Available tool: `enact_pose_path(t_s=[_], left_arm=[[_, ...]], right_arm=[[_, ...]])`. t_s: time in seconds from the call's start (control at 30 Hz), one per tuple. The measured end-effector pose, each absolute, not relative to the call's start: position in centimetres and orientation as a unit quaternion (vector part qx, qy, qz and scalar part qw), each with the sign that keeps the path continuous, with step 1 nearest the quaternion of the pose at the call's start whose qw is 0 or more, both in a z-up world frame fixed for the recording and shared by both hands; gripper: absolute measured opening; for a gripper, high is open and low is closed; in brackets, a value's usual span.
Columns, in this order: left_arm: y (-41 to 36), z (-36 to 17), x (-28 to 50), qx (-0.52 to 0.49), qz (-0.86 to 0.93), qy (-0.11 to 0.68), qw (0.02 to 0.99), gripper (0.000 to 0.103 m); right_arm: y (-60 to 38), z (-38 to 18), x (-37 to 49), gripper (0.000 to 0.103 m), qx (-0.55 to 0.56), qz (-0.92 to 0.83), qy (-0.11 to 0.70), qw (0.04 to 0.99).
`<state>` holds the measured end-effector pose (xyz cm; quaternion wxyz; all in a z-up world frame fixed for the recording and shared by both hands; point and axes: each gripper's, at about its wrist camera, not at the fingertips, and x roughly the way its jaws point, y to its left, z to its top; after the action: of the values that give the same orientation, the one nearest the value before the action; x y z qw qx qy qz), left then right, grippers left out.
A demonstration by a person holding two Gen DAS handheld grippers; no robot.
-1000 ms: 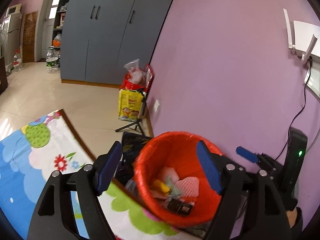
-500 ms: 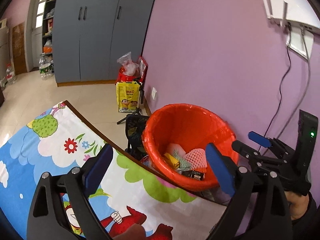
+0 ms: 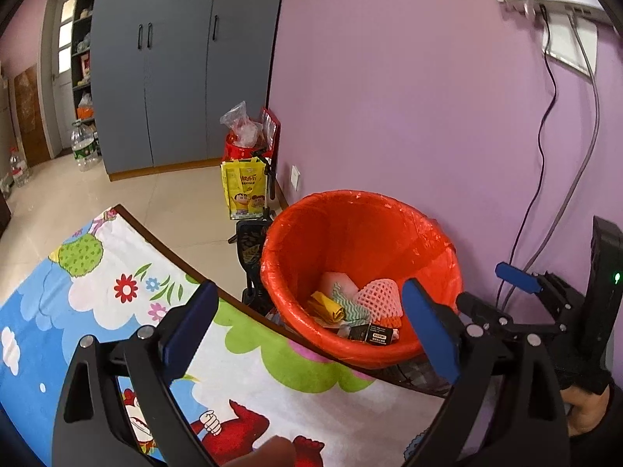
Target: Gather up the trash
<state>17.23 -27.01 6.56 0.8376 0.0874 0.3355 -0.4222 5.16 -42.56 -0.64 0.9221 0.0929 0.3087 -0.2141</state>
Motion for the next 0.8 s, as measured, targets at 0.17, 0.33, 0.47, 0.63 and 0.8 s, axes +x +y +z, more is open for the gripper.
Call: enact_pose_path(t_s=[0.17,0.33,0.47,0.63,0.8], left_arm=[[-28.0,6.7,16.9,0.098,-0.424,0.332,0.837,0.092],[-28.6,6.6,16.9,0.106,-0.430,0.332,0.833,0.092],[-28.9,6.4,17.0,0.108,-0.432,0.333,0.831,0.092],[-29.0,6.1,16.9,0.111,-0.437,0.335,0.827,0.092],[-29.0,5.8,17.0,0.111,-0.440,0.335,0.825,0.092]], right_arm=[[-43.1,-0.5,4.9,0.082,0.099,-0.219,0.303,0.922],[-43.2,-0.4,4.9,0.082,0.099,-0.221,0.302,0.922],[-43.2,-0.4,4.8,0.082,0.100,-0.222,0.301,0.922],[-43.3,-0.4,4.7,0.082,0.102,-0.223,0.299,0.922],[-43.3,-0.3,4.7,0.082,0.102,-0.223,0.299,0.922]])
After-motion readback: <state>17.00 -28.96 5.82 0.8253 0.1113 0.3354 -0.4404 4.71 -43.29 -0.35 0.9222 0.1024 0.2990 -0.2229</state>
